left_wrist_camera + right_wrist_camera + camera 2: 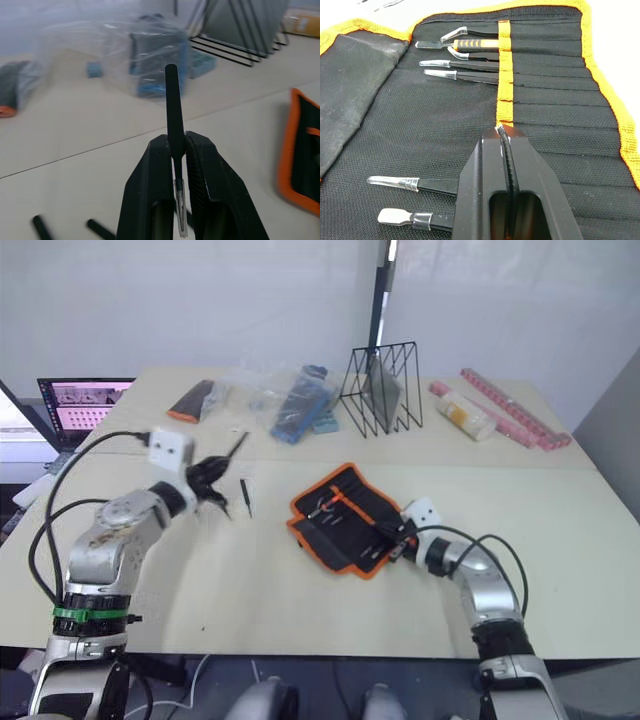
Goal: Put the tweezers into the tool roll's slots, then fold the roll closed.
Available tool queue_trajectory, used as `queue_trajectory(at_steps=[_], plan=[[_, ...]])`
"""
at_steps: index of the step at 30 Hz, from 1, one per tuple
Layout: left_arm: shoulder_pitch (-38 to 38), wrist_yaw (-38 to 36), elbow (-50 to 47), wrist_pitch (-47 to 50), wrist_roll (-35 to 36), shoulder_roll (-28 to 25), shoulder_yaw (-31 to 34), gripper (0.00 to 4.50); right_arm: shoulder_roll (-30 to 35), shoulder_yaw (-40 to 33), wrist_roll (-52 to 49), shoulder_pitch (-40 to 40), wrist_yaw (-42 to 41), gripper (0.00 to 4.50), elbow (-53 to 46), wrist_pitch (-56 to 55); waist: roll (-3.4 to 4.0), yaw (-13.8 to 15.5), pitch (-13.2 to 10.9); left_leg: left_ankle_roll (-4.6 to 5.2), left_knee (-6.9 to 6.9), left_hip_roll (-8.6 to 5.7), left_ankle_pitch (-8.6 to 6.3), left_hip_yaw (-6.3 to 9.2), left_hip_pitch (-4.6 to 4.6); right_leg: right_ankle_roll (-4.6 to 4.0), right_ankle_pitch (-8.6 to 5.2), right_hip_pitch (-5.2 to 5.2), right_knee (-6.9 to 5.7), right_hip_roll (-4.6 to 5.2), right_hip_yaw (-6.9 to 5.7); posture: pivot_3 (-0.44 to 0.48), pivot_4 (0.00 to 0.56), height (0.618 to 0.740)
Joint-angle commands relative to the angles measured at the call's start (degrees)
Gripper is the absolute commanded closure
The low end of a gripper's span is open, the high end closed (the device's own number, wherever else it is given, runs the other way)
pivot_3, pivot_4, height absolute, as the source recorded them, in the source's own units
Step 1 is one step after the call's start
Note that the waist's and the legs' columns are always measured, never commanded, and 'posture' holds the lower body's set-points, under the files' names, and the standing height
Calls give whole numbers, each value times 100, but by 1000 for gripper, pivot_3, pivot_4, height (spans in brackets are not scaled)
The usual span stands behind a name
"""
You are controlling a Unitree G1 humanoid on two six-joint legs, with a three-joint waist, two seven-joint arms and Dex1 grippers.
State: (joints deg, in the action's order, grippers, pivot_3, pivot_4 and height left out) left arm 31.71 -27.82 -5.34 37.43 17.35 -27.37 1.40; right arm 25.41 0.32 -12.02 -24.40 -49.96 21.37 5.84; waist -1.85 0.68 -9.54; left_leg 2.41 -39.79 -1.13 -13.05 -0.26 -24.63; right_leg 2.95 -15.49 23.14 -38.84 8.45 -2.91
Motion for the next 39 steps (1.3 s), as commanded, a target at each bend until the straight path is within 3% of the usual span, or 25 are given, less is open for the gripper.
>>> queue_trajectory(at_steps=[1, 3, 11, 24, 39], plan=[[183, -410, -651, 608, 59, -31, -783, 4472, 8, 70, 82, 200, 43, 4500, 128, 190, 0, -2, 0, 1, 0, 0, 0, 0, 0, 0, 0, 0, 0, 0, 0, 0, 150, 685], [236, -498, -797, 656, -143, -35, -1257, 4472, 4, 55, 73, 233, 84, 4500, 87, 209, 1, 0, -1, 1, 0, 2, 0, 0, 0, 0, 0, 0, 1, -3, 1, 0, 150, 685], [356, -402, -823, 1393, -247, 392, -2022, 4472, 26, -2, 39, 439, 207, 4500, -183, 303, 2, 2, -1, 5, 0, 2, 1, 0, -1, 2, -1, -4, 8, -5, 3, 0, 150, 685], [798, 107, 132, 1436, -705, 1217, -2100, 4472, 21, -12, 38, 517, 329, 4500, -313, 393, 2, 6, -1, 6, 0, 2, 1, 1, -2, 3, -2, -8, 17, -6, 3, 0, 150, 685], [654, -150, 41, 1706, -682, 1267, -2059, 4472, 1, -14, 28, 541, 371, 4500, -378, 421, 2, 7, -1, 6, 0, 2, 1, 1, -2, 3, -2, -8, 17, -5, 4, 0, 150, 685]])
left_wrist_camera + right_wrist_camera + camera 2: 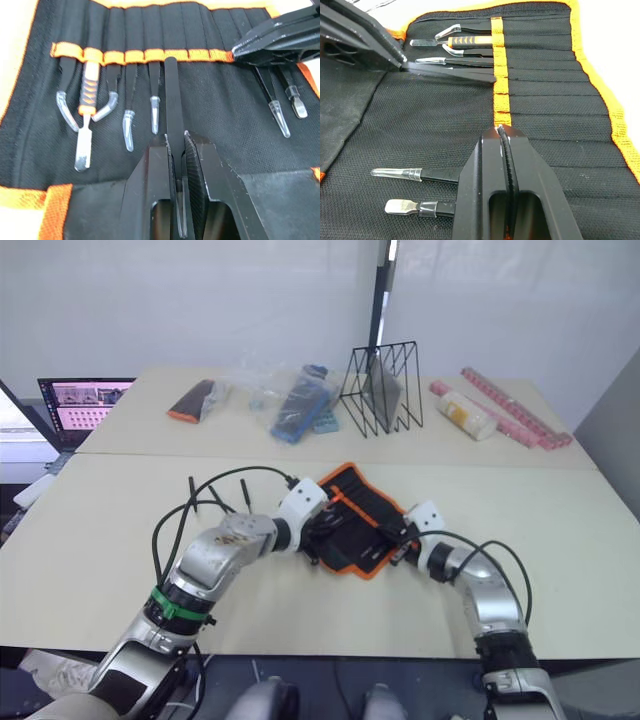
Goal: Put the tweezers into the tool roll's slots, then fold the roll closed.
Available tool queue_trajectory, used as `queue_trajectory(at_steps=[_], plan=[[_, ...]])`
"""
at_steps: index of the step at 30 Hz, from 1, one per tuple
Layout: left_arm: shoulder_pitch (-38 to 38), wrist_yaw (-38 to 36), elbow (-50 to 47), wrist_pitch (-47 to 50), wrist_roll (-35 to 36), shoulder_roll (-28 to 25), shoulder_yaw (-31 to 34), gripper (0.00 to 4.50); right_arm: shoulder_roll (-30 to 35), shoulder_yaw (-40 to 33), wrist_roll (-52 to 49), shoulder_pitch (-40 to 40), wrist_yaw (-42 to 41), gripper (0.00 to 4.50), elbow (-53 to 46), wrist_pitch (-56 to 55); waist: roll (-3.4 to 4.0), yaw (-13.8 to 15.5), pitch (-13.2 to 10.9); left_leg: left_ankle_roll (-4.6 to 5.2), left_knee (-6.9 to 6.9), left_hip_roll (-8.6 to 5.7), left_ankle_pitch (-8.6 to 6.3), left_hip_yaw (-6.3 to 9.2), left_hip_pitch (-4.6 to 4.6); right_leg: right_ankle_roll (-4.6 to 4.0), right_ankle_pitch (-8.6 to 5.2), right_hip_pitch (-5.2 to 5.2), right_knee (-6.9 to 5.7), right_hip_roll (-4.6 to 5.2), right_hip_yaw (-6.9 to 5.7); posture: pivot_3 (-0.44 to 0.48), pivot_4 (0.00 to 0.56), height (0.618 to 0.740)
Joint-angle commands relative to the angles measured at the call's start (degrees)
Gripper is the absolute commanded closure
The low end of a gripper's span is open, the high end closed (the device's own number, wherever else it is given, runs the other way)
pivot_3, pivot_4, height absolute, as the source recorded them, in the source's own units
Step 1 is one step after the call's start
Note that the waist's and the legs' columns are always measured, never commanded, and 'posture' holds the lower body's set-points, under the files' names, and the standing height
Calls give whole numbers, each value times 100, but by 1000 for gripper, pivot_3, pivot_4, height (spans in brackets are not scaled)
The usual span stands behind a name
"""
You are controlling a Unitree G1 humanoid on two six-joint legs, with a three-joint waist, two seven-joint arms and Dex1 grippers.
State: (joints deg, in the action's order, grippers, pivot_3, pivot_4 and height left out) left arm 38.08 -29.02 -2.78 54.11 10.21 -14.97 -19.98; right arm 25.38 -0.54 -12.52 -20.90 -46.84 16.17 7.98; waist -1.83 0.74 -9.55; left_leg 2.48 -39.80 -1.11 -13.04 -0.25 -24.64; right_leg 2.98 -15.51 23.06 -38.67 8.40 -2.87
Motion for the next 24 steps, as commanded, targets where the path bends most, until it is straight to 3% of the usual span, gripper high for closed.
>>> queue_trajectory(at_steps=[1, 9, 24], plan=[[19, -22, -202, 33, 24, 35, 76, 4472, 0, 76, 78, 191, 62, 4500, 140, 208, 0, 1, 0, 0, 0, 0, 0, 0, 0, 0, 0, 0, 0, 0, 0, 0, 150, 685], [256, 143, 316, -199, -90, 310, 204, 4472, -31, 126, 86, 191, 79, 4500, 125, 215, 0, 1, 0, 0, -1, 0, 0, 0, 0, 0, 0, 0, 0, 0, 0, 0, 150, 685], [1003, -599, 2391, -1665, -486, 749, -147, 4472, -32, 194, 135, 201, 128, 4500, 95, 261, 0, 52, 0, 9, -7, -3, 7, 0, 1, 7, -4, -20, 25, 1, -2, 0, 150, 685]])
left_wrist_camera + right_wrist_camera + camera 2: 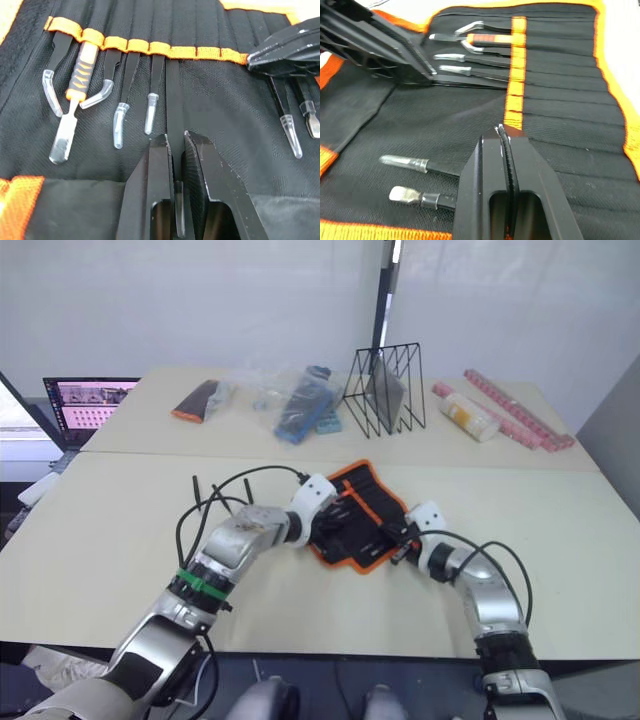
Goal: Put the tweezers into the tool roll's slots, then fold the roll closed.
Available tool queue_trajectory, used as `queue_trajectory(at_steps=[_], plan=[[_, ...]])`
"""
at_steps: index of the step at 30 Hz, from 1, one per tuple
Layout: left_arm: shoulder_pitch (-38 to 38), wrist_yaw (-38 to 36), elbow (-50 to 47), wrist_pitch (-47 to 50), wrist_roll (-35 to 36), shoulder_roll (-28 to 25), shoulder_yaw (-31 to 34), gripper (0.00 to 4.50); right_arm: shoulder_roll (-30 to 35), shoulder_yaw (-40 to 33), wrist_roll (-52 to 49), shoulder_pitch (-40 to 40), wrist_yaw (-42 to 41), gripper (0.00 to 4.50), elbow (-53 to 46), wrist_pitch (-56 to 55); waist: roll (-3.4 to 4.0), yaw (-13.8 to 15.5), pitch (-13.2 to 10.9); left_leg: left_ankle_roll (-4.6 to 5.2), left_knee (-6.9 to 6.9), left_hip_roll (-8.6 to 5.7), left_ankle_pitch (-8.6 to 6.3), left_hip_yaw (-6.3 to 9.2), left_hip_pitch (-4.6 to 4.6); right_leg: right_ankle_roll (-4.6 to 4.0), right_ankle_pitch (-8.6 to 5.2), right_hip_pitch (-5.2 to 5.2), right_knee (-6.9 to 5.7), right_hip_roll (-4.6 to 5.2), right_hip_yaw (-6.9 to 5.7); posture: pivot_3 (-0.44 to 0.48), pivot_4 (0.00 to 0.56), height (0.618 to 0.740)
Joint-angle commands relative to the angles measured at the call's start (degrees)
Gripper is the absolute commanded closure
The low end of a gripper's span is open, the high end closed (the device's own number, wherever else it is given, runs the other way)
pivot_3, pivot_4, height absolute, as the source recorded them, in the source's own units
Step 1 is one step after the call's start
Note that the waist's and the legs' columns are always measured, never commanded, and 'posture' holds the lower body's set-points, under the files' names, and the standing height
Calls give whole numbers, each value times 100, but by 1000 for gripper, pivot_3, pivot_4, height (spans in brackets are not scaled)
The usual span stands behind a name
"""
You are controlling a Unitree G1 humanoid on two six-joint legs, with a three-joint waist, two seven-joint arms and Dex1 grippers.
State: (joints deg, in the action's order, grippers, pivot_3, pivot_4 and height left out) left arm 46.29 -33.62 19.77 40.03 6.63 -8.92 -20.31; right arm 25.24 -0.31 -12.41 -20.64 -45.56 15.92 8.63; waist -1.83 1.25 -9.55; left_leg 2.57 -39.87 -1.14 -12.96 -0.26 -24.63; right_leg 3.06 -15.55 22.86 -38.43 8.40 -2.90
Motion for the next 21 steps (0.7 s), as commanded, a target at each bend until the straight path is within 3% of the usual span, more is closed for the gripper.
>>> queue_trajectory(at_steps=[1, 14, 21], plan=[[196, -207, 156, -265, -154, 158, -163, 4472, -15, 168, 123, 187, 7, 4500, 109, 200, 0, 4, 0, 0, 0, 0, 0, 0, 0, 0, 0, -1, 0, 0, 0, 0, 150, 685], [96, -769, -361, 167, -326, -344, -284, 4472, -10, 196, 123, 205, 21, 4500, 116, 217, 1, -38, 0, 7, 5, -1, -4, 1, 0, 1, 0, 1, -2, 0, -1, 0, 150, 685], [329, -558, 311, -357, -486, -145, -158, 4472, -1, 217, 117, 224, 13, 4500, 99, 207, 1, -37, 1, 7, 4, -1, -4, 2, 0, 1, 0, 0, -1, 0, -1, 0, 150, 685]])
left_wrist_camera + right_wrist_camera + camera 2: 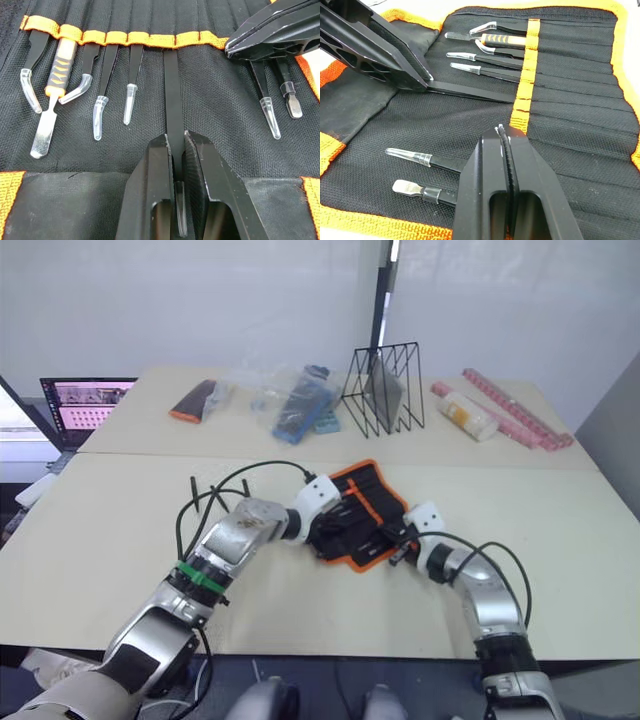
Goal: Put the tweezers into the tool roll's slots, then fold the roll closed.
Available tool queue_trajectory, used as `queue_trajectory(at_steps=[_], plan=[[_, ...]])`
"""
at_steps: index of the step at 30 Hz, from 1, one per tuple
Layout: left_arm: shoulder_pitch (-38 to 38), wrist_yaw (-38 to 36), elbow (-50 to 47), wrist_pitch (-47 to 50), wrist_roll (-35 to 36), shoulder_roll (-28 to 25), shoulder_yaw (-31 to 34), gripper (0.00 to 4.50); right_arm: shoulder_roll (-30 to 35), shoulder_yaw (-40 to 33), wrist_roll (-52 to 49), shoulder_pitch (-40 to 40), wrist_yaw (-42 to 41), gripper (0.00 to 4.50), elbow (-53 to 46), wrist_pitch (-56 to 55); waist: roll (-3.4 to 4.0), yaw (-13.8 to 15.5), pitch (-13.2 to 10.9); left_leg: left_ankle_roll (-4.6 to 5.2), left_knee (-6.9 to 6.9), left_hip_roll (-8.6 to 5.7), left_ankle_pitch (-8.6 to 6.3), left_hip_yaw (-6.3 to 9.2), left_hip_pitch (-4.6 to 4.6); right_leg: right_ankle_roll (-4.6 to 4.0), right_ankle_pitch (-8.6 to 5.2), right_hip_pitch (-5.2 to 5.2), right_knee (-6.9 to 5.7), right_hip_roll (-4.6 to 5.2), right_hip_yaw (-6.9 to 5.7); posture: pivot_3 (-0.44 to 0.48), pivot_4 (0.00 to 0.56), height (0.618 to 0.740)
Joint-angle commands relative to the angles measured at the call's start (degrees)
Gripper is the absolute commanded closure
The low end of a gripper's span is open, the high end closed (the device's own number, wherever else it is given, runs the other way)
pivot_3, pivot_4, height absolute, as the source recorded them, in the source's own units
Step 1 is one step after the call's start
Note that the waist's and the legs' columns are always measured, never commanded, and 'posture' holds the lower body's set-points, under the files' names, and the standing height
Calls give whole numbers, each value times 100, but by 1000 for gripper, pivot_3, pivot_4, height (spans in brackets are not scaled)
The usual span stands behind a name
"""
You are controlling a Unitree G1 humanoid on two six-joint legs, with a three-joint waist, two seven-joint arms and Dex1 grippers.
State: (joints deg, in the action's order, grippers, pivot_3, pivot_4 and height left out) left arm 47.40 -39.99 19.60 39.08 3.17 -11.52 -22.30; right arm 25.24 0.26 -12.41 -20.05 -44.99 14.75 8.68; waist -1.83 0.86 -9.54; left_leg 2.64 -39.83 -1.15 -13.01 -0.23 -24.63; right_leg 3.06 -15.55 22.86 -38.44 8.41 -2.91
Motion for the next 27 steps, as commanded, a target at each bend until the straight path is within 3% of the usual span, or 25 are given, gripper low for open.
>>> queue_trajectory(at_steps=[1, 15, 21, 27], plan=[[287, 85, 520, -351, -150, 168, 74, 4472, 1, 159, 117, 173, -44, 4500, 212, 201, 0, 3, 0, 0, 0, 0, 0, 0, 0, 0, 0, -1, 0, 0, 0, 0, 150, 685], [1381, -318, 2659, -2028, -412, 684, 165, 4472, -28, 161, 127, 245, 20, 4500, 187, 187, -1, -7, 0, 0, -2, -1, 0, -1, -1, 2, -1, -1, 0, 0, -3, 0, 150, 685], [2047, -55, 4155, -3018, -812, 981, 208, 4472, -27, 184, 146, 248, 24, 4500, 179, 194, -1, -17, -1, 1, -2, -2, 0, -5, -13, 3, -1, 13, -1, 0, -4, 0, 150, 685], [2263, 163, 4852, -3511, -986, 1190, 365, 4472, -25, 184, 146, 269, 49, 4500, 155, 197, -2, -20, -1, 1, -2, -2, 0, -5, -16, 3, -1, 19, -7, 1, -4, 0, 150, 685]])
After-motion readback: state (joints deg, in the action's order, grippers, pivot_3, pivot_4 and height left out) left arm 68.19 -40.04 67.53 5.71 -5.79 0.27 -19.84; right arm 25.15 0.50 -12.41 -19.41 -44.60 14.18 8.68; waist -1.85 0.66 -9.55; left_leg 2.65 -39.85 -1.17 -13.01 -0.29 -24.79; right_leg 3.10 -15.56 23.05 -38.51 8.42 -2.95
